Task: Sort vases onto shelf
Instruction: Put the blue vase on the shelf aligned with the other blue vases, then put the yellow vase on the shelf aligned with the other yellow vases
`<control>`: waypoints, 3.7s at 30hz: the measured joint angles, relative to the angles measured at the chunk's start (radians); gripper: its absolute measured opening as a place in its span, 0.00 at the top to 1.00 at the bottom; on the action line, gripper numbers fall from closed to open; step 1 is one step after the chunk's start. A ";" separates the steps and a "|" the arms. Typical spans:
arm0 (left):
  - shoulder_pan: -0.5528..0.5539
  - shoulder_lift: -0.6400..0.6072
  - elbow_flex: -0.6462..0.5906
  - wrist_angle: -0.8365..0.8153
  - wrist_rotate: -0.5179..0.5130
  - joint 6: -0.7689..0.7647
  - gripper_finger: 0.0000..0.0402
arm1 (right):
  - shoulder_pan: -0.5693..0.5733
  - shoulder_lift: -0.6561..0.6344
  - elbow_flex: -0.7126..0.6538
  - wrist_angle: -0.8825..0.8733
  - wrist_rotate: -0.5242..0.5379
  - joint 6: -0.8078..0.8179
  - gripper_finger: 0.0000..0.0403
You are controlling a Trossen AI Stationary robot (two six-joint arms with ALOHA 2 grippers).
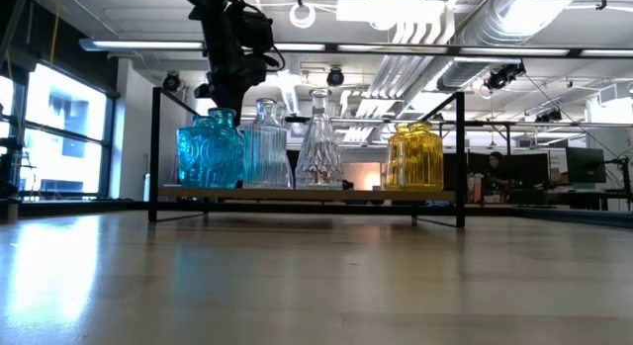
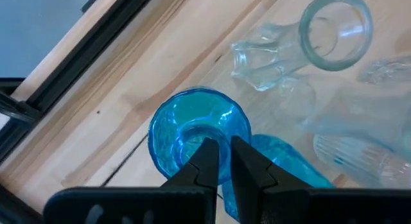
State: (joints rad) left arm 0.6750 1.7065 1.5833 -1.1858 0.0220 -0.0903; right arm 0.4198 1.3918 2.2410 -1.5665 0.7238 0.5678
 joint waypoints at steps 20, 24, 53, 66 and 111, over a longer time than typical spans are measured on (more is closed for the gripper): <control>0.002 0.055 0.000 0.013 0.025 -0.005 0.96 | 0.000 0.000 0.000 0.000 -0.002 0.000 0.50; 0.002 0.055 0.000 0.012 0.025 -0.004 0.96 | 0.000 0.000 0.000 0.000 -0.010 0.000 0.50; 0.006 0.046 0.000 -0.007 0.116 0.014 0.71 | 0.000 -0.013 0.001 0.000 -0.001 -0.006 0.50; 0.012 0.039 0.005 -0.007 0.092 0.012 0.66 | 0.000 -0.013 0.001 0.000 0.005 -0.008 0.50; -0.486 -0.190 0.671 -0.059 -0.150 -0.228 0.66 | 0.090 -0.285 -1.012 0.252 -0.656 0.486 0.50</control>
State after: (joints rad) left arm 0.1888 1.5162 2.2543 -1.2445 -0.1276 -0.3181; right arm 0.5101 1.1070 1.2286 -1.3149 0.0675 1.0539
